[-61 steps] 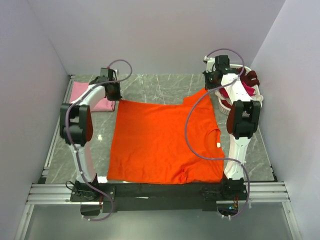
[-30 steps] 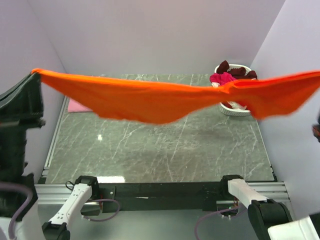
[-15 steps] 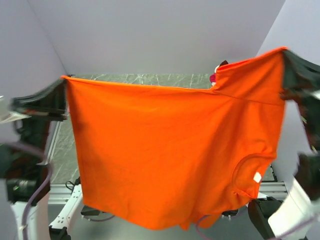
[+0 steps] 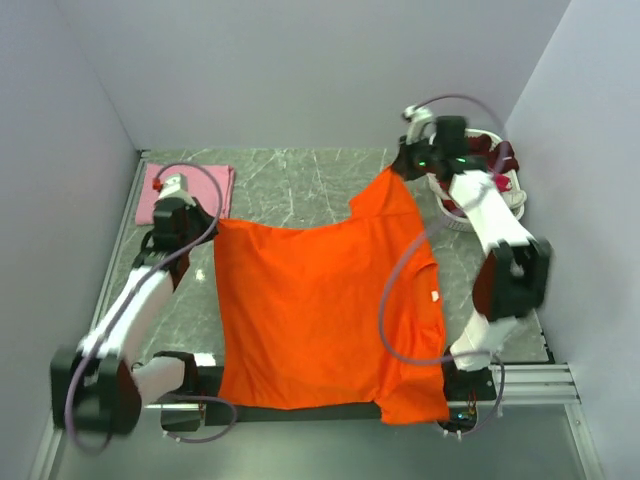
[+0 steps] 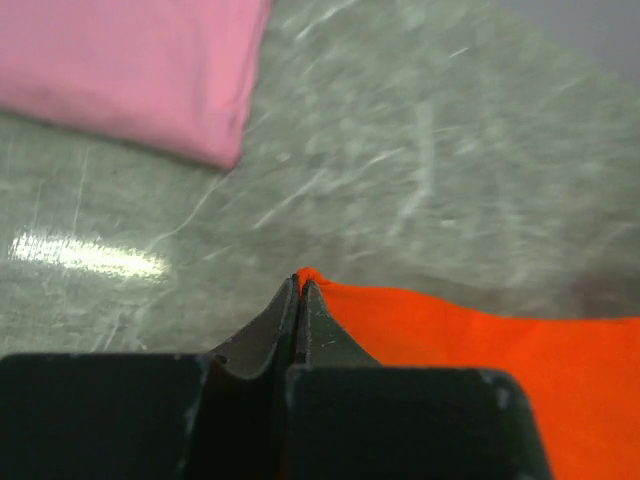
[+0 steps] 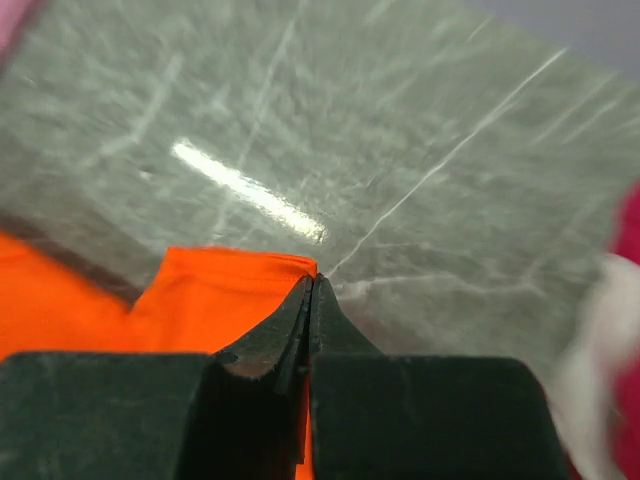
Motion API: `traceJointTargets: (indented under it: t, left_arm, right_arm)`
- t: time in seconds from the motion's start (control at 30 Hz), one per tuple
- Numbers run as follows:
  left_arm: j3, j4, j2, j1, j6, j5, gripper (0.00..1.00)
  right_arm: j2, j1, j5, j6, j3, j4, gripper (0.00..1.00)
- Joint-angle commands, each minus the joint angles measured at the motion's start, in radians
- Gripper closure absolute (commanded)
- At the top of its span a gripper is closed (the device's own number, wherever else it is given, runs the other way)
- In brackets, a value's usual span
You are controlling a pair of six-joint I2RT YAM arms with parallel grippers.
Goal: Fold and stack the t-shirts
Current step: Flatten the tshirt out
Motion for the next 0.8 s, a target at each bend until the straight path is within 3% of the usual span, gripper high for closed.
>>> traceJointTargets:
  t: [0.0,0.17,0.3,0.47,0.77]
  left_arm:
    - [0.051,0.148,0.196,0.001,0.0,-0.102,1.0]
    - [0.204,0.191,0.521,0.01,0.044,-0.13,1.0]
    - [0.29,0.188,0.638,0.03,0.07,-0.13,1.0]
    - [0.364,0.181,0.702,0.061,0.098,-0.092,1.0]
    - [0.362,0.224,0.692,0.116,0.138,-0.012,1.0]
  right_arm:
    - [0.192,0.052,0.01,-0.05,0.092,0.074,1.0]
    - [0.508,0.063,0.064,-0.043,0.379,-0.015,1.0]
    - [0.584,0.063,0.123,-0.027,0.499,-0.026,1.0]
    - [0.569,0.049,0.125,0.0,0.521,-0.014,1.0]
    - [0.329,0.015,-0.03,0.02,0.282,0.037,1.0]
